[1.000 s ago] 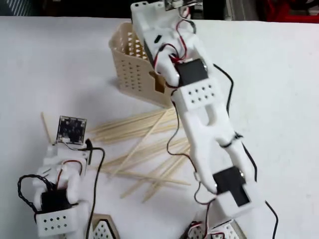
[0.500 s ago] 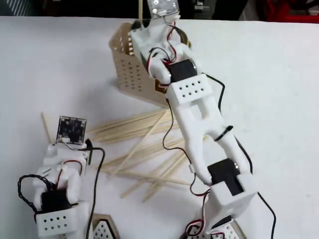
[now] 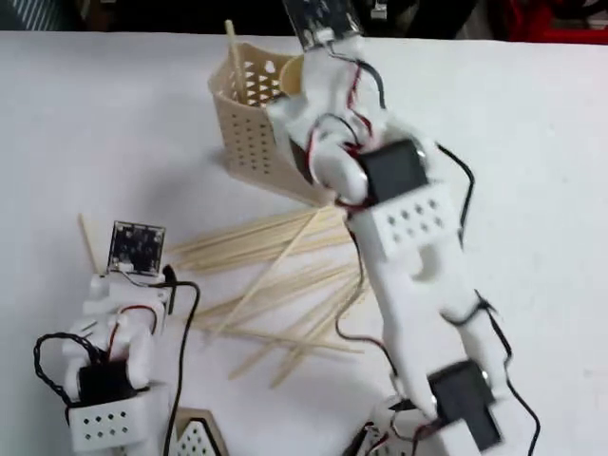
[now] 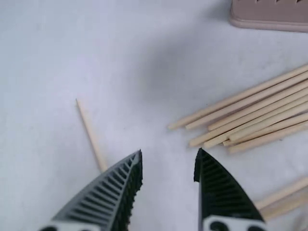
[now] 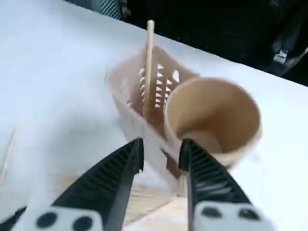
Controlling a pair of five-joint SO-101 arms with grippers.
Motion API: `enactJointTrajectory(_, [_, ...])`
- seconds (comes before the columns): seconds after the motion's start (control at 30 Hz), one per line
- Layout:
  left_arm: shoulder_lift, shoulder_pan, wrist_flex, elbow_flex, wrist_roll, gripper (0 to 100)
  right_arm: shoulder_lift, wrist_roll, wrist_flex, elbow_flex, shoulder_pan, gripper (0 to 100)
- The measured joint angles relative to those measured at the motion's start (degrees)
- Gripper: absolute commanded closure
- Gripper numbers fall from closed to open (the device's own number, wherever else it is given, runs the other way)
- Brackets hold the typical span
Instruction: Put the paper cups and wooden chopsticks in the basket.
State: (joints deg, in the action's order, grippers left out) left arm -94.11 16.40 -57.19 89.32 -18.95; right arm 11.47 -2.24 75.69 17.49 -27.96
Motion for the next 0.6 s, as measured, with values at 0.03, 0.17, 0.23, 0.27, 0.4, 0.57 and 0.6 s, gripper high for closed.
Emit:
enactJointTrajectory(0.03, [0.0,0.0,0.0,0.0,0.0,81,1.32,0.0,3.52,0.0,0.0,87.2])
enactJointTrajectory(0.17, [0.0,0.0,0.0,0.0,0.0,81,5.8,0.0,15.47,0.0,1.14,87.2])
enactJointTrajectory(0.23, [0.0,0.0,0.0,0.0,0.0,81,7.12,1.49,20.04,0.0,3.16,87.2])
enactJointTrajectory(0.27, [0.0,0.0,0.0,0.0,0.0,81,7.82,3.34,21.19,0.0,4.84,87.2])
enactJointTrajectory(0.4, [0.0,0.0,0.0,0.0,0.0,81,10.02,8.88,22.15,-3.96,11.87,86.8])
enactJointTrajectory(0.57, [0.0,0.0,0.0,0.0,0.0,81,10.2,10.2,22.15,-17.14,14.95,86.8])
enactJointTrajectory(0.6, [0.0,0.0,0.0,0.0,0.0,81,10.29,10.81,21.63,-20.22,15.12,86.8])
